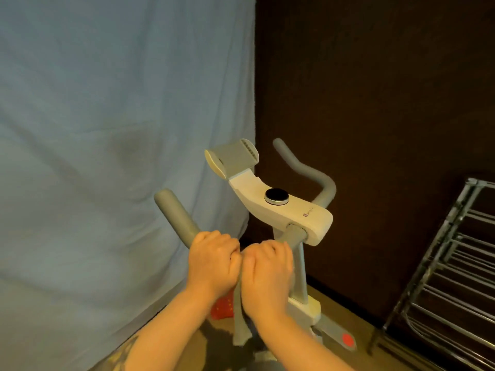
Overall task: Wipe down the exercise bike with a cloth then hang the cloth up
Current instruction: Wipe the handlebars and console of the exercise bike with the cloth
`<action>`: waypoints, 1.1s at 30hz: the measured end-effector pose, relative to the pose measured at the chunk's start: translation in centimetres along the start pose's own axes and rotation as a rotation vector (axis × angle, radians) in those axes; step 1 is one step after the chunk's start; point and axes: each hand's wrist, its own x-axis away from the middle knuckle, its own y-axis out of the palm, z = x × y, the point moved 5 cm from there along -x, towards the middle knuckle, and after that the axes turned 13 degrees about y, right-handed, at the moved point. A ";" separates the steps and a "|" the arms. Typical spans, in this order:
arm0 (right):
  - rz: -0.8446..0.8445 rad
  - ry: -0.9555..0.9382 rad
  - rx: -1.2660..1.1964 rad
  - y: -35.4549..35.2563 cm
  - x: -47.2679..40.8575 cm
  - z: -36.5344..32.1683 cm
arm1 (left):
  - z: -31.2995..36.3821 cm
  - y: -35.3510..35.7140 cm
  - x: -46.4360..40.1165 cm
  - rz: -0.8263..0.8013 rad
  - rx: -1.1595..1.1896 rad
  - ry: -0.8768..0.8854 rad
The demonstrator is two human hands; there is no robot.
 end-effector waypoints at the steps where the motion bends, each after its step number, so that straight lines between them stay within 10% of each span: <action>1: -0.041 -0.111 0.016 -0.1 -0.4 -0.1 | 0.0 0.1 0.1 -0.008 -0.005 -0.001; 5: -0.144 -0.546 -0.102 -0.8 -5.7 4.1 | 0.1 0.1 0.5 -0.017 0.006 -0.042; 12: -0.109 -0.195 -0.071 0.2 -6.4 5.6 | 0.2 0.1 0.7 -0.007 -0.002 -0.121; 21: -0.209 -0.686 -0.089 -0.6 -6.7 4.3 | 0.4 0.0 0.8 -0.014 -0.038 -0.196; 27: -0.021 -0.131 -0.167 -0.3 -3.0 3.0 | 0.2 -0.1 0.9 -0.052 -0.081 -0.212; 33: -0.149 -0.561 -0.178 -0.9 -7.2 5.8 | 0.4 0.0 0.8 -0.101 -0.109 -0.215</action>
